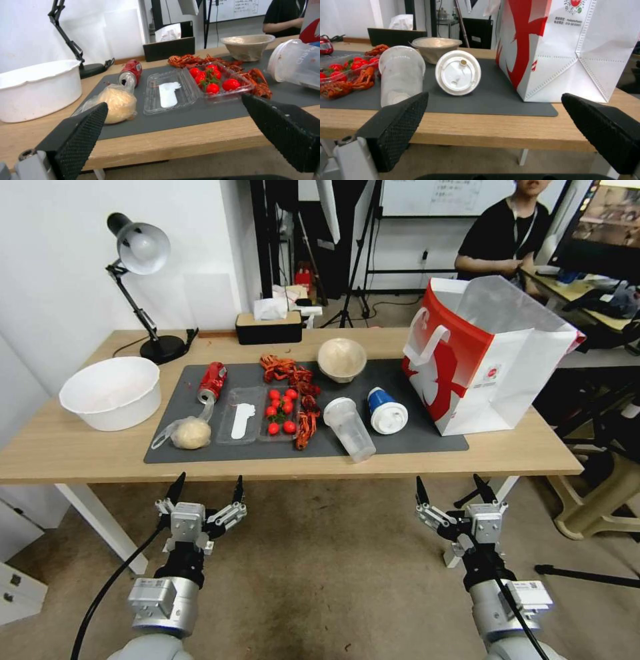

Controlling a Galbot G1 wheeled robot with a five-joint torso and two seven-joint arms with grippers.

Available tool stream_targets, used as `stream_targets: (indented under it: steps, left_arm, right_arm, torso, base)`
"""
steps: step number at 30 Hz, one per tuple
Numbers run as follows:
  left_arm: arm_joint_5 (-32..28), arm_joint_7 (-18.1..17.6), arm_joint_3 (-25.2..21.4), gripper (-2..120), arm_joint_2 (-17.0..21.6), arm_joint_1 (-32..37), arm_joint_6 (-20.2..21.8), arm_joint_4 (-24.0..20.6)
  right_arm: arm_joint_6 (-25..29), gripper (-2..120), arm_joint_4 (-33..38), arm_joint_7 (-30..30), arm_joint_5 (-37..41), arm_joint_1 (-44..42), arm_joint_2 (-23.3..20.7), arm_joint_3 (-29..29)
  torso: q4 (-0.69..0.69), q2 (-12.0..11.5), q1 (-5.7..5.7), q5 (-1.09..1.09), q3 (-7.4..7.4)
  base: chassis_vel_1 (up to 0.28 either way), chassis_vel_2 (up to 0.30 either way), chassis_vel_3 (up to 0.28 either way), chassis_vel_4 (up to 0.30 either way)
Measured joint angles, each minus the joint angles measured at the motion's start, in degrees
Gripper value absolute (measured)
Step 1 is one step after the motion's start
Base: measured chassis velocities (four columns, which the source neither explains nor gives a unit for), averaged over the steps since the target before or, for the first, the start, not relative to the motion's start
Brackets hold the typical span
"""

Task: Pick up the trash from the table and place it into the takeout bag.

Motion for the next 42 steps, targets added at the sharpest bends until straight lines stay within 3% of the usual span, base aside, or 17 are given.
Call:
stream_targets:
  steps: [34,38,42]
  left_arm:
    - [0.00,-0.25,0.18,100,0.00,-0.14,0.01,0.01]
    - [-0.04,-2.65,2.55,100,-0.08,-1.58,0.76,0.83]
    - [-0.12,-8.07,7.52,100,-0.28,-4.56,2.71,2.91]
  right_arm:
    - [-0.10,100,-0.02,-0.12,0.13,0.06,-0.03,0.01]
    - [-3.11,100,-2.93,-4.60,3.58,3.02,-1.42,2.17]
    - [-3.80,100,-5.19,-7.61,6.00,4.95,-2.29,3.66]
  torso:
    - [0.00,0.00,0.00,0.00,0.00]
    - [-0.01,-0.01,-0.01,0.02,0.01]
    - [0.02,-0.02,-0.01,0.01,0.01]
  base:
    - [0.000,0.000,0.000,0.000]
    - [0.000,0.000,0.000,0.000]
    - [0.000,0.000,0.000,0.000]
